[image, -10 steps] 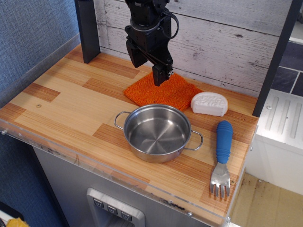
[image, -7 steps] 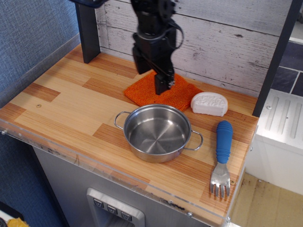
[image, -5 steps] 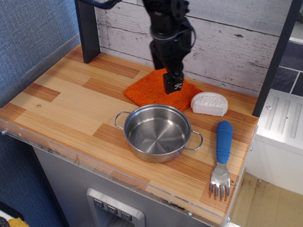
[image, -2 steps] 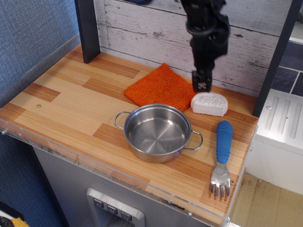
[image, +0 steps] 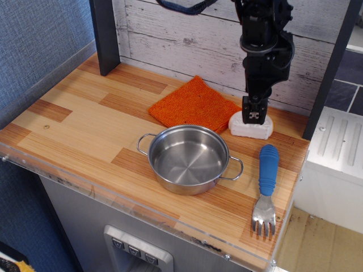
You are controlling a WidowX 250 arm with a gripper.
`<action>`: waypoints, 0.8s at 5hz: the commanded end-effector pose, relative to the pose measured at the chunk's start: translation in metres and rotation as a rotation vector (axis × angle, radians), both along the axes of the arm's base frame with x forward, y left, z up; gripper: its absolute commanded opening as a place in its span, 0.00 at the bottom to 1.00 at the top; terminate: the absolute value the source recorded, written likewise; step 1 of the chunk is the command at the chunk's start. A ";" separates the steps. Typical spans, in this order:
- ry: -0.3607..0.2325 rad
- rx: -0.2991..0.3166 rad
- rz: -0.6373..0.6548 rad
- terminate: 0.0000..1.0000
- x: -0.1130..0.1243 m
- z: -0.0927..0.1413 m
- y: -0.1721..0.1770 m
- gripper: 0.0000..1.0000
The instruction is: Place the sushi on the other side of the orange rag.
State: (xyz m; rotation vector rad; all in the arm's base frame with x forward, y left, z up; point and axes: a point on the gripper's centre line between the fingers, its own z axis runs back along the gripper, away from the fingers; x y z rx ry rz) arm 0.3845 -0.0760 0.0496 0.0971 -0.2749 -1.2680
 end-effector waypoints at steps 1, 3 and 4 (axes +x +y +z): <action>0.024 0.005 -0.021 0.00 -0.008 -0.006 -0.004 1.00; 0.050 0.022 -0.064 0.00 0.001 -0.021 -0.010 0.00; 0.045 0.024 -0.072 0.00 0.002 -0.022 -0.012 0.00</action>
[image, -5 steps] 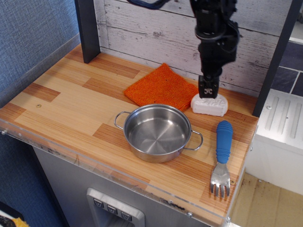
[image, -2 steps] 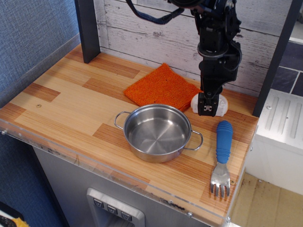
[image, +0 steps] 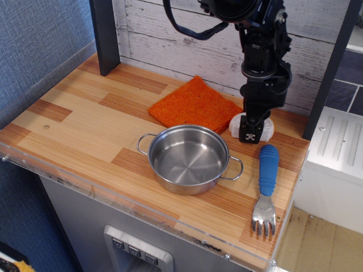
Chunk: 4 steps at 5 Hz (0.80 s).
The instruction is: Place the sushi on the other side of the orange rag.
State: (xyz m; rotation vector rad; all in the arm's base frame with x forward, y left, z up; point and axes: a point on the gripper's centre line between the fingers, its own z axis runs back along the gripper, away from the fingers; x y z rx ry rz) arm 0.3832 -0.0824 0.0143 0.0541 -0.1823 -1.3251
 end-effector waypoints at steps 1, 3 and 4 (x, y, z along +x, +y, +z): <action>-0.043 -0.004 -0.024 0.00 0.002 0.013 -0.006 0.00; -0.070 -0.012 -0.048 0.00 0.007 0.034 0.000 0.00; -0.111 -0.010 -0.041 0.00 0.004 0.059 0.017 0.00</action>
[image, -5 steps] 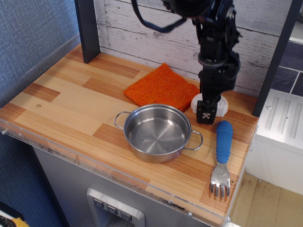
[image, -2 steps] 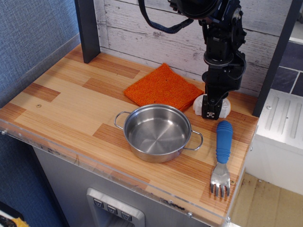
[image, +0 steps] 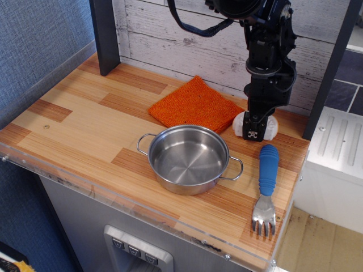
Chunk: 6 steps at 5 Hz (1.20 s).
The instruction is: Place the sushi on the other side of the orange rag.
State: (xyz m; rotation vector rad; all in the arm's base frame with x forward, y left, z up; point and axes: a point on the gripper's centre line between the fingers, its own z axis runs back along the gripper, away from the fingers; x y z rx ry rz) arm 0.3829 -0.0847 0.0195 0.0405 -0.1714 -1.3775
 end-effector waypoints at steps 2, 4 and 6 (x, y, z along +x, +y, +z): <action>-0.171 -0.016 0.183 0.00 -0.018 0.082 0.079 0.00; -0.147 0.022 0.367 0.00 -0.030 0.070 0.142 0.00; -0.131 0.029 0.505 0.00 -0.023 0.057 0.189 0.00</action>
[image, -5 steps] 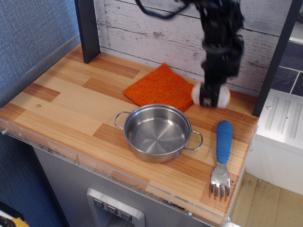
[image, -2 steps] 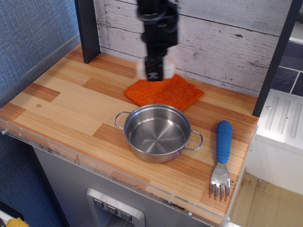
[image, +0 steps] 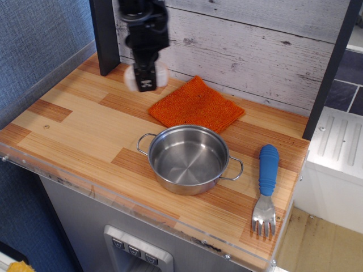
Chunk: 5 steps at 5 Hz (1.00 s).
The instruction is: Place the sushi on the other side of the orange rag.
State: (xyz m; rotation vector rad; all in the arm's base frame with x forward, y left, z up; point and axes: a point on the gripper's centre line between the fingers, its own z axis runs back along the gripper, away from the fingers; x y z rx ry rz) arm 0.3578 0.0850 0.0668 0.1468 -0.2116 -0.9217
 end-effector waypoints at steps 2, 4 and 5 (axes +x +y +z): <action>0.028 0.029 0.114 0.00 0.015 -0.019 0.040 0.00; 0.094 0.018 0.157 0.00 0.020 -0.036 0.045 0.00; 0.112 0.004 0.223 0.00 0.019 -0.034 0.048 1.00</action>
